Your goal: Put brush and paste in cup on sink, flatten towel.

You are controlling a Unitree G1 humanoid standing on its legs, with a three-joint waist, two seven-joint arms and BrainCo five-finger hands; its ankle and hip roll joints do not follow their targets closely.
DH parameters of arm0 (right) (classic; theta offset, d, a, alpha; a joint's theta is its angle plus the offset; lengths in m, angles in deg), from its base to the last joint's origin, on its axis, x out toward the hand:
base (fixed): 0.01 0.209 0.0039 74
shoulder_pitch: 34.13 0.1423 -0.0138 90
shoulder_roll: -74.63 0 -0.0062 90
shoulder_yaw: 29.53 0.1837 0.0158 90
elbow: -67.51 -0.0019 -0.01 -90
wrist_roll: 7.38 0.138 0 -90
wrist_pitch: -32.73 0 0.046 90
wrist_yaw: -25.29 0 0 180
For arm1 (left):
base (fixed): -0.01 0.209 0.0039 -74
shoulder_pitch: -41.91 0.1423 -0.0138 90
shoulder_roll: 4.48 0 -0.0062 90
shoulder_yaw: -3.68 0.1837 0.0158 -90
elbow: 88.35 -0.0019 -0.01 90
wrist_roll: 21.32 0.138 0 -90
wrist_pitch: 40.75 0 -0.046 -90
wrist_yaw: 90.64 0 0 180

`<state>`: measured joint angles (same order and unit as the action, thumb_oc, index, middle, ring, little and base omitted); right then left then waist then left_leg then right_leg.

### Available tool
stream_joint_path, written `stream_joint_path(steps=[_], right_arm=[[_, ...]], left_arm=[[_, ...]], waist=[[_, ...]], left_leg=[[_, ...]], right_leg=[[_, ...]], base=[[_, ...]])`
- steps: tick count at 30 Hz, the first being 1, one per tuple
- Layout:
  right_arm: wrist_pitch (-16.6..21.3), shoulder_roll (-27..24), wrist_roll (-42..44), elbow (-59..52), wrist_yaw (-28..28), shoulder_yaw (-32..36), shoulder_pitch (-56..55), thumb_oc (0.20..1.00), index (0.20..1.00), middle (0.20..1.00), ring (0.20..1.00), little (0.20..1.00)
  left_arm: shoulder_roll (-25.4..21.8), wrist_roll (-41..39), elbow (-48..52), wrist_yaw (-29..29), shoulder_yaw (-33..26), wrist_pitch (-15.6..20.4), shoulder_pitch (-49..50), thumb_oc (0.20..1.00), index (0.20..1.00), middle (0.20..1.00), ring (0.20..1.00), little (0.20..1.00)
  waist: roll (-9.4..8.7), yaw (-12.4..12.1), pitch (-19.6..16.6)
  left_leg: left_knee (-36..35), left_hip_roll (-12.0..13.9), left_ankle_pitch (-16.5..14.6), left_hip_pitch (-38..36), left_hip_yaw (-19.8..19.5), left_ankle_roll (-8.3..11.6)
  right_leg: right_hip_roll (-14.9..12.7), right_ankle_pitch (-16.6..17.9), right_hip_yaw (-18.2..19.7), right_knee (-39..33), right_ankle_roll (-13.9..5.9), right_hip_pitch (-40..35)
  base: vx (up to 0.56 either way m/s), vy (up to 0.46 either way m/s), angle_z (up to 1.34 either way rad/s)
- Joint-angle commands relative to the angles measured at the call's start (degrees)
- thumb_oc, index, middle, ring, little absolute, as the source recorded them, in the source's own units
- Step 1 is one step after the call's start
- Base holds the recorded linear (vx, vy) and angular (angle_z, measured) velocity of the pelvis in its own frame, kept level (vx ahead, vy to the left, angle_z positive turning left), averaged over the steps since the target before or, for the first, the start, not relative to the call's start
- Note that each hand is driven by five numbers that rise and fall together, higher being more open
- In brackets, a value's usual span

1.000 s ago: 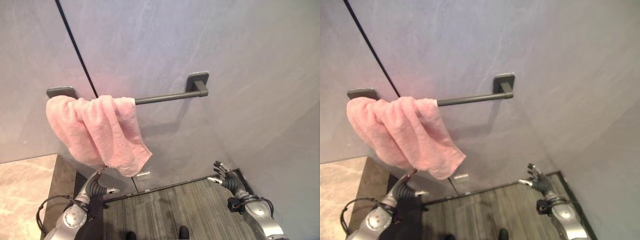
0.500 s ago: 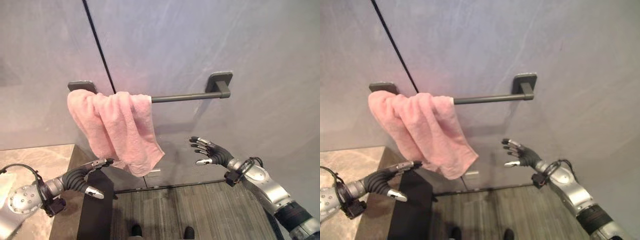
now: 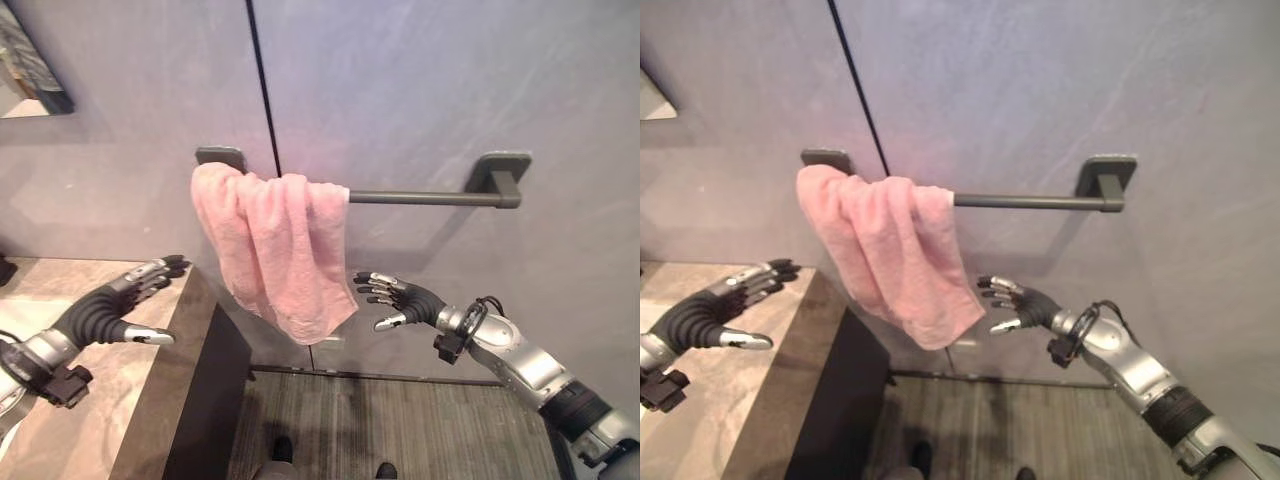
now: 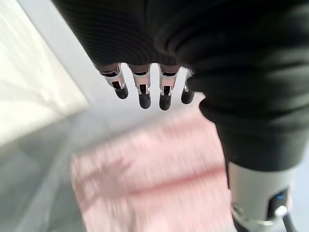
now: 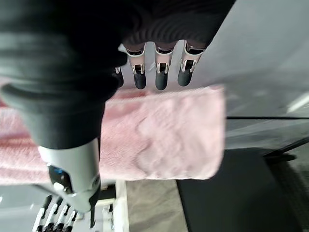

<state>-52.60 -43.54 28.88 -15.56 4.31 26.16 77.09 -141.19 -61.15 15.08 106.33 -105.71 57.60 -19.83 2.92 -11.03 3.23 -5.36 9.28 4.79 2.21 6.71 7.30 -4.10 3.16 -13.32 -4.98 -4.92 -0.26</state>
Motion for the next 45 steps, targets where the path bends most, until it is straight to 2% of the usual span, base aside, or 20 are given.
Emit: stream_joint_path(steps=[1, 10, 17, 22, 26, 32, 34, 36, 45], right_arm=[[2.4, 1.6, -0.9, -4.3, 1.9, -0.4, 4.2, 1.000, 1.000, 1.000, 1.000, 1.000], [1.6, 4.3, -3.9, -5.3, 2.5, 0.8, 4.7, 1.000, 1.000, 1.000, 1.000, 1.000], [1.7, 6.3, -4.4, -7.6, 3.3, 2.1, 2.0, 1.000, 1.000, 1.000, 1.000, 1.000], [1.5, 9.4, -5.6, -8.6, 3.2, 0.0, 3.1, 1.000, 1.000, 1.000, 1.000, 1.000], [1.4, 10.1, -6.1, -8.8, 3.3, -0.9, 3.3, 1.000, 1.000, 1.000, 1.000, 1.000], [1.1, 11.5, -6.6, -9.8, 2.4, -3.7, 3.4, 1.000, 1.000, 1.000, 1.000, 1.000], [1.1, 11.4, -6.6, -9.8, 2.4, -3.6, 3.4, 1.000, 1.000, 1.000, 1.000, 1.000], [0.8, 12.4, -6.8, -10.3, 1.8, -5.6, 4.2, 1.000, 1.000, 1.000, 1.000, 1.000], [0.0, 16.5, -9.4, -9.5, 1.4, -10.2, 9.1, 1.000, 1.000, 1.000, 1.000, 1.000]], left_arm=[[-1.5, 2.9, -2.6, -4.3, -0.9, 3.4, -3.3, 1.000, 1.000, 1.000, 1.000, 1.000], [-1.1, 9.0, -4.9, -5.0, -4.5, 3.4, -3.2, 1.000, 1.000, 1.000, 1.000, 1.000], [-0.8, 9.5, -7.6, -4.8, 1.9, 4.0, -9.8, 1.000, 1.000, 1.000, 1.000, 1.000], [-0.3, 9.0, -10.3, -4.9, 5.4, 3.8, -12.9, 1.000, 1.000, 1.000, 1.000, 1.000], [-0.1, 8.5, -11.9, -4.0, 8.2, 3.7, -15.1, 1.000, 1.000, 1.000, 1.000, 1.000], [-2.7, 9.5, -15.5, -3.1, 15.5, 3.8, -23.2, 1.000, 1.000, 1.000, 1.000, 1.000], [-2.7, 9.5, -15.6, -3.1, 15.8, 3.8, -23.5, 1.000, 1.000, 1.000, 1.000, 1.000], [-3.4, 9.3, -17.2, -2.6, 18.0, 3.8, -26.0, 1.000, 1.000, 1.000, 1.000, 1.000], [-3.8, 9.6, -18.6, -3.5, 19.9, 3.5, -29.7, 1.000, 1.000, 1.000, 1.000, 1.000]], waist=[[-3.37, 0.7, -1.2], [-4.27, 0.6, -1.2], [-4.38, 2.0, -1.6], [-4.57, 2.9, -2.0], [-4.68, 3.6, -2.2], [-4.89, 5.9, -1.7], [-4.89, 5.7, -1.7], [-5.26, 6.6, -1.3], [-6.38, 6.4, -1.3]], left_leg=[[0.4, 1.5, 3.3, 0.2, 2.3, 1.14], [0.4, -0.3, 1.6, -0.4, 3.1, -0.23], [0.4, -2.1, 0.0, -0.2, 4.1, -1.46], [0.4, -3.2, -1.3, -1.1, 5.8, -2.37], [0.4, -3.8, -1.9, -1.5, 6.5, -2.80], [0.4, -5.3, -3.1, -2.4, 7.9, -4.01], [0.4, -5.3, -3.1, -2.4, 8.0, -4.02], [0.5, -5.8, -3.8, -2.8, 9.1, -4.51], [0.4, -5.9, -4.4, -3.1, 10.1, -4.80]], right_leg=[[-4.8, 2.9, 0.2, 0.3, -3.48, -0.5], [-6.4, 3.4, 1.1, 0.1, -4.27, -0.5], [-7.8, 4.2, 3.0, 0.2, -5.01, 0.8], [-8.7, 5.3, 5.2, 0.4, -5.61, 1.7], [-9.3, 5.7, 6.0, 0.4, -5.92, 1.9], [-10.3, 6.1, 8.6, 1.9, -6.46, 3.2], [-10.3, 6.1, 8.7, 1.9, -6.47, 3.3], [-10.5, 7.2, 10.4, 2.8, -6.92, 4.2], [-10.4, 8.1, 11.6, 2.4, -7.24, 4.8]], base=[[0.00, 0.000, 0.00], [0.02, 0.049, -0.02], [0.03, 0.092, -0.10], [0.03, 0.081, -0.18], [0.03, 0.084, -0.18], [0.01, 0.088, -0.09], [0.00, 0.049, -0.15], [0.01, 0.083, -0.31], [0.02, 0.028, -0.16]])
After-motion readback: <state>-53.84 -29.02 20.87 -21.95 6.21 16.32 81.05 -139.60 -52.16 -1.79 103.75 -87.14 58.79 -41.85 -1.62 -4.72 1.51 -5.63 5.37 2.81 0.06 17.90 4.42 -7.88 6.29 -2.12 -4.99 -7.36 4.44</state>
